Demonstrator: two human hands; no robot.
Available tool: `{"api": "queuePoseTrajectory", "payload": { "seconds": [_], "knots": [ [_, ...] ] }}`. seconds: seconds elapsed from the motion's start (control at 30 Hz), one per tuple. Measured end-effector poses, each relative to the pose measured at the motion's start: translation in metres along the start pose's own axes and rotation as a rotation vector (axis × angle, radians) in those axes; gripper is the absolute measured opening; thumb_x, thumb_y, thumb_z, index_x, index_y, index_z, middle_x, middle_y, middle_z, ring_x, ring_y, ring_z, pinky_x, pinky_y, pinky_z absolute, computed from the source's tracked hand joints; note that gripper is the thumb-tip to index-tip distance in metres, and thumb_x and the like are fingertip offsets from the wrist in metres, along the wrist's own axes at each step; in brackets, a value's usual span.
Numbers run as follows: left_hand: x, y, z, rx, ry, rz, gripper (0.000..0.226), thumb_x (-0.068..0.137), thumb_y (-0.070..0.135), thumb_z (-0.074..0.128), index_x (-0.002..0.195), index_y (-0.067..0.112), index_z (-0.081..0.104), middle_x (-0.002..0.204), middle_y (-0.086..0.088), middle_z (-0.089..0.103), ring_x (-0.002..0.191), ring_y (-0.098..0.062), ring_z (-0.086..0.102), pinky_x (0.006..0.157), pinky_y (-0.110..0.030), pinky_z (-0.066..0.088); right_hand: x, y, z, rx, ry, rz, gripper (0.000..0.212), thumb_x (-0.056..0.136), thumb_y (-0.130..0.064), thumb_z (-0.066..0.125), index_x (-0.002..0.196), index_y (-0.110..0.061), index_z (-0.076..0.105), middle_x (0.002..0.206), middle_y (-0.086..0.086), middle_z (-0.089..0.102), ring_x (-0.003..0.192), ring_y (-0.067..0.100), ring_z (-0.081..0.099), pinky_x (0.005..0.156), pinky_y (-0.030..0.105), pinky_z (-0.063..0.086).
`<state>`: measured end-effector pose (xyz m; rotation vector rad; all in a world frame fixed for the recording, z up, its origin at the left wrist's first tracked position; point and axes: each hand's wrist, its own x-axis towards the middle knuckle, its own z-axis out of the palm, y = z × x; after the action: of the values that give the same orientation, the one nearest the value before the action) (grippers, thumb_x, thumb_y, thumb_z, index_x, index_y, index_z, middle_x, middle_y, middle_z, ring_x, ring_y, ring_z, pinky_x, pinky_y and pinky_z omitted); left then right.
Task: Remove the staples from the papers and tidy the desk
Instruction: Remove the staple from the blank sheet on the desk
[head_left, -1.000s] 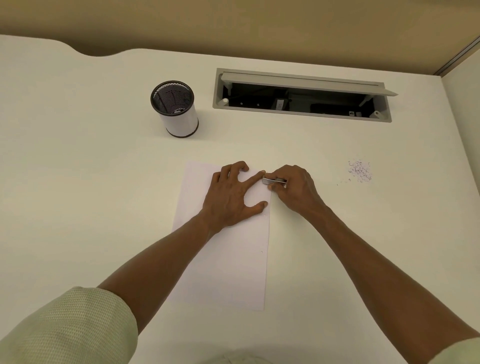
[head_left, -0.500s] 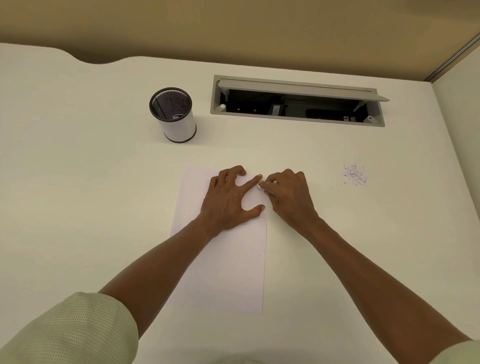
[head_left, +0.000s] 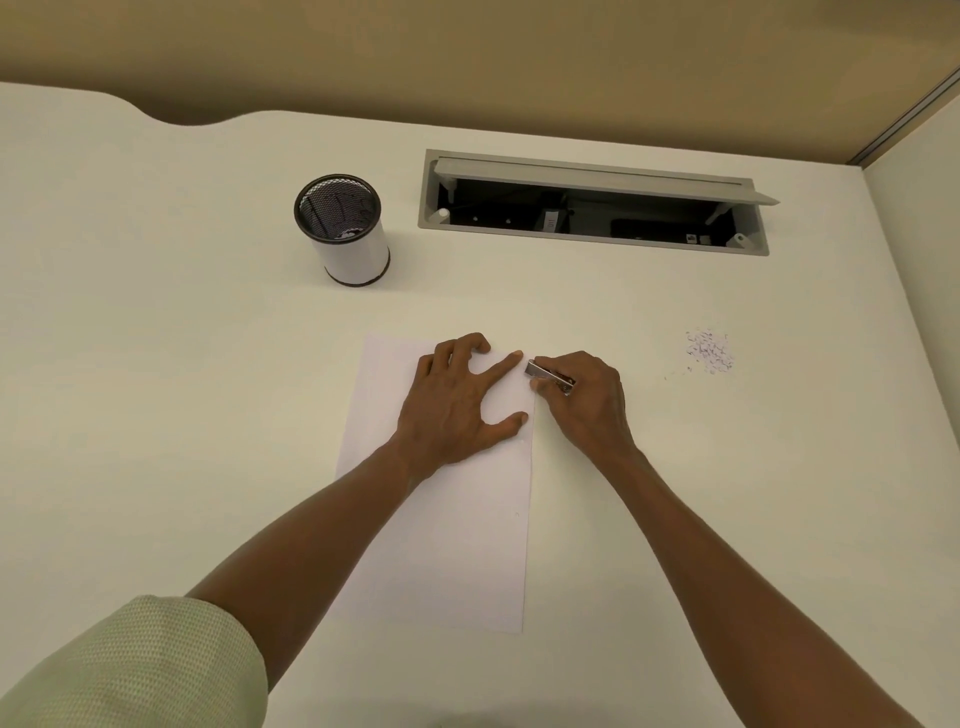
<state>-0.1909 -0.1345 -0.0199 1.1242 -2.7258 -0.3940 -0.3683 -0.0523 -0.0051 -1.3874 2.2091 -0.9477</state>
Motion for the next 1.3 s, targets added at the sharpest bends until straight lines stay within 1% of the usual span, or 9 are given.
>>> {"api": "queuePoseTrajectory", "payload": {
  "seconds": [0.33, 0.47, 0.6, 0.8, 1.03, 1.1, 1.17, 1.23, 1.3],
  "knots": [
    [0.000, 0.000, 0.000, -0.003, 0.005, -0.001, 0.074, 0.081, 0.075, 0.050, 0.147, 0.043, 0.045, 0.138, 0.001, 0.042, 0.127, -0.024, 0.039, 0.099, -0.038, 0.036, 0.008, 0.001, -0.001, -0.031, -0.059, -0.070, 0.024, 0.080, -0.026, 0.069, 0.103, -0.023, 0.075, 0.093, -0.001, 0.071, 0.087, 0.022, 0.064, 0.077, 0.043, 0.052],
    [0.000, -0.001, 0.000, 0.001, 0.009, -0.002, 0.074, 0.081, 0.075, 0.050, 0.146, 0.042, 0.045, 0.138, 0.001, 0.042, 0.128, -0.023, 0.039, 0.098, -0.038, 0.036, 0.007, 0.001, -0.001, -0.029, -0.059, -0.096, 0.023, 0.080, -0.024, 0.068, 0.102, -0.026, 0.075, 0.091, -0.002, 0.071, 0.085, 0.022, 0.063, 0.074, 0.044, 0.051],
    [0.000, -0.001, 0.001, -0.001, 0.011, 0.002, 0.074, 0.081, 0.075, 0.049, 0.146, 0.041, 0.046, 0.138, 0.000, 0.043, 0.127, -0.024, 0.040, 0.098, -0.039, 0.037, 0.006, -0.003, 0.000, -0.135, -0.053, -0.121, 0.024, 0.082, -0.022, 0.066, 0.103, -0.029, 0.075, 0.090, -0.004, 0.069, 0.085, 0.020, 0.059, 0.075, 0.041, 0.048],
    [0.000, 0.000, -0.002, -0.003, 0.002, 0.001, 0.073, 0.081, 0.075, 0.048, 0.147, 0.043, 0.044, 0.139, 0.000, 0.042, 0.128, -0.024, 0.039, 0.099, -0.039, 0.037, 0.011, -0.009, -0.003, -0.480, 0.019, -0.446, 0.028, 0.075, -0.005, 0.068, 0.094, -0.025, 0.075, 0.089, -0.004, 0.068, 0.077, 0.023, 0.057, 0.066, 0.033, 0.030],
    [-0.001, 0.000, 0.000, 0.003, -0.002, 0.004, 0.074, 0.080, 0.076, 0.048, 0.147, 0.043, 0.044, 0.139, 0.001, 0.042, 0.127, -0.025, 0.040, 0.097, -0.039, 0.039, 0.005, -0.007, -0.003, -0.677, 0.038, -0.677, 0.035, 0.079, 0.002, 0.051, 0.101, -0.016, 0.071, 0.098, 0.000, 0.069, 0.082, 0.025, 0.057, 0.067, 0.036, 0.033],
    [0.000, 0.000, 0.000, 0.005, 0.003, 0.005, 0.074, 0.080, 0.077, 0.048, 0.147, 0.043, 0.044, 0.139, 0.002, 0.042, 0.127, -0.024, 0.041, 0.097, -0.039, 0.038, -0.004, -0.006, -0.002, -0.643, 0.084, -0.617, 0.033, 0.083, 0.000, 0.052, 0.103, -0.018, 0.071, 0.098, -0.002, 0.069, 0.081, 0.024, 0.058, 0.067, 0.035, 0.034],
    [-0.001, 0.000, 0.000, 0.012, 0.010, 0.010, 0.074, 0.081, 0.076, 0.048, 0.147, 0.042, 0.044, 0.138, 0.002, 0.042, 0.126, -0.024, 0.041, 0.097, -0.040, 0.038, -0.020, -0.004, 0.003, -0.486, 0.127, -0.359, 0.028, 0.085, -0.008, 0.058, 0.107, -0.022, 0.071, 0.098, -0.005, 0.068, 0.082, 0.021, 0.057, 0.067, 0.034, 0.037],
    [-0.002, -0.001, 0.000, 0.016, 0.001, 0.015, 0.075, 0.081, 0.076, 0.047, 0.148, 0.042, 0.043, 0.139, 0.002, 0.041, 0.126, -0.024, 0.040, 0.098, -0.039, 0.038, -0.035, -0.005, 0.008, -0.217, 0.145, -0.023, 0.027, 0.089, -0.016, 0.060, 0.114, -0.020, 0.067, 0.100, -0.003, 0.066, 0.086, 0.018, 0.057, 0.073, 0.033, 0.043],
    [-0.001, -0.001, -0.001, 0.029, -0.023, 0.013, 0.079, 0.082, 0.077, 0.045, 0.151, 0.040, 0.038, 0.140, 0.001, 0.040, 0.127, -0.024, 0.038, 0.100, -0.040, 0.038, -0.038, -0.006, 0.007, -0.069, 0.179, 0.146, 0.021, 0.094, -0.021, 0.056, 0.112, -0.014, 0.064, 0.094, -0.002, 0.063, 0.084, 0.015, 0.055, 0.074, 0.030, 0.044]
  ]
}}
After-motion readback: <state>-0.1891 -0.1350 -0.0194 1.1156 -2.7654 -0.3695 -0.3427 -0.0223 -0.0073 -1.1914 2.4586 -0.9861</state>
